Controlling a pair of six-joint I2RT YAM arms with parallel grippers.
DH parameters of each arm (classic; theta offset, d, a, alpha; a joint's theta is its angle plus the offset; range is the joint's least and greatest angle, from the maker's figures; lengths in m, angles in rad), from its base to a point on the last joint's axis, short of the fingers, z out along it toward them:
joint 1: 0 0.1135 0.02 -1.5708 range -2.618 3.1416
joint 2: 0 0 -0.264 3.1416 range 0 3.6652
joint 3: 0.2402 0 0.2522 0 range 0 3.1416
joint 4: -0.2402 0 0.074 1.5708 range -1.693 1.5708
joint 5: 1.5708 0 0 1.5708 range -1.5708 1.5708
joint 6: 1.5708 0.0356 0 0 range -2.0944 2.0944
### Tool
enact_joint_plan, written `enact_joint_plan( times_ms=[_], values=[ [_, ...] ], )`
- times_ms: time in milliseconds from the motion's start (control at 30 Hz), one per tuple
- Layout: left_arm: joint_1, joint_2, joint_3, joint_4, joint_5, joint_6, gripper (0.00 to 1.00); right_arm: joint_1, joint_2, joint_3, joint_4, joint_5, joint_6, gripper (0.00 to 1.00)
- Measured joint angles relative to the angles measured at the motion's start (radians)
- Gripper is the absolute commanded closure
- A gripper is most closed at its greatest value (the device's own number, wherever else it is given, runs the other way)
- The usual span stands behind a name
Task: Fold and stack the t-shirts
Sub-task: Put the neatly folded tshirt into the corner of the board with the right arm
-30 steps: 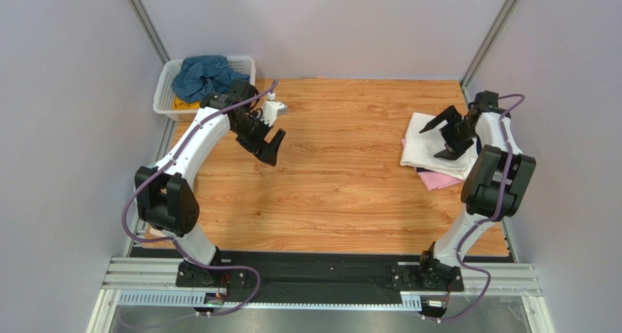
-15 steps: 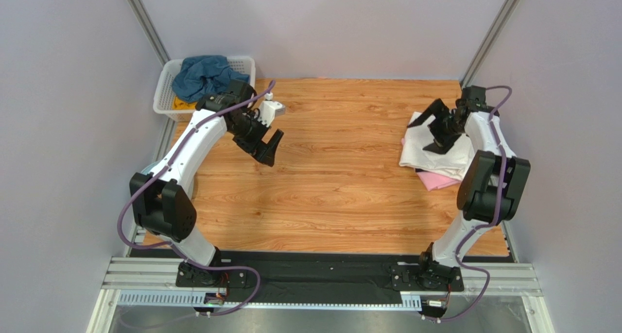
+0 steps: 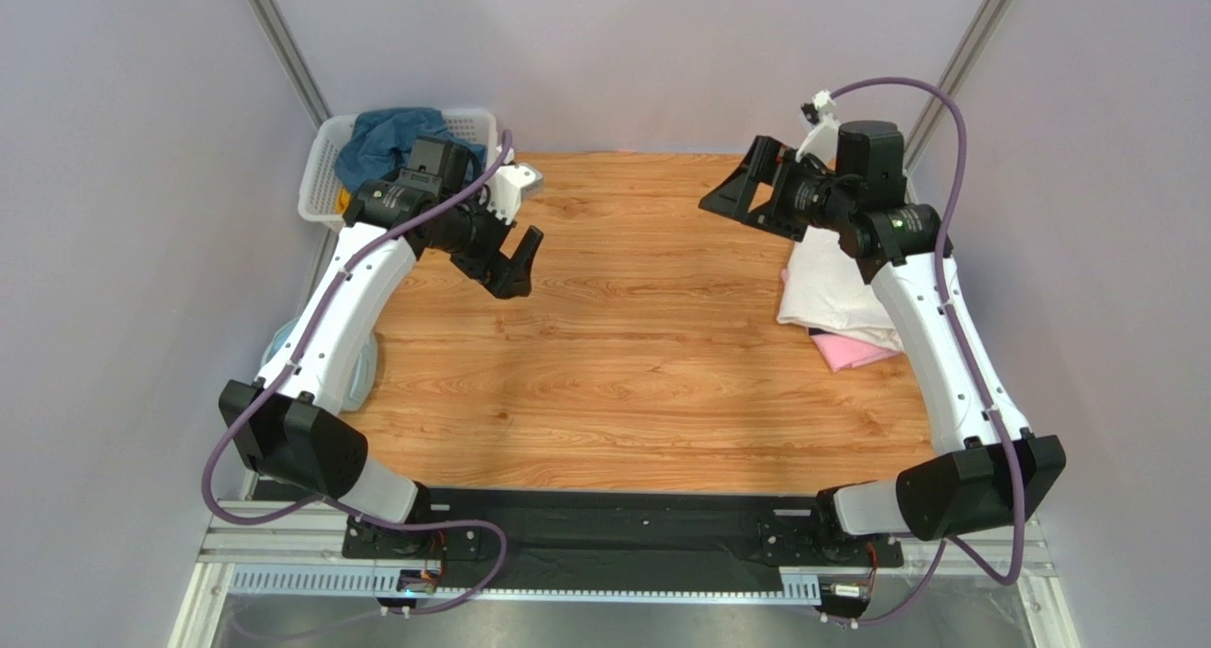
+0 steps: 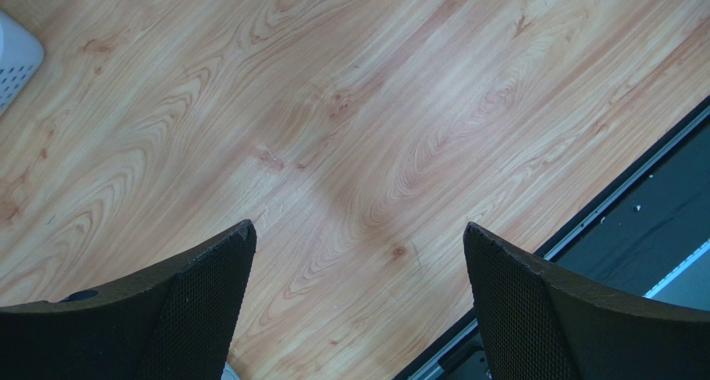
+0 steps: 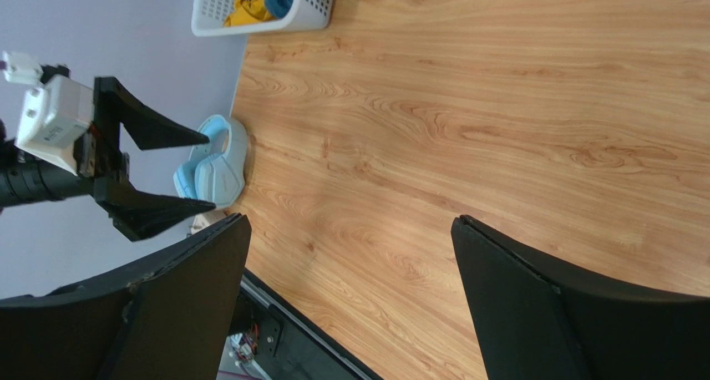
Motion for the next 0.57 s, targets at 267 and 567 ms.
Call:
enact_joint_plan(
  times_ms=[267, 567],
  values=[
    [0.038, 0.019, 0.0, 0.04, 0.021, 0.0, 0.0, 0.026, 0.006, -0.072, -0.033, 0.043, -0.019, 0.0],
    [0.093, 0.064, -0.007, 0.081, 0.066, 0.0, 0.0, 0.029, 0.007, -0.071, -0.063, 0.087, -0.052, 0.0]
  ],
)
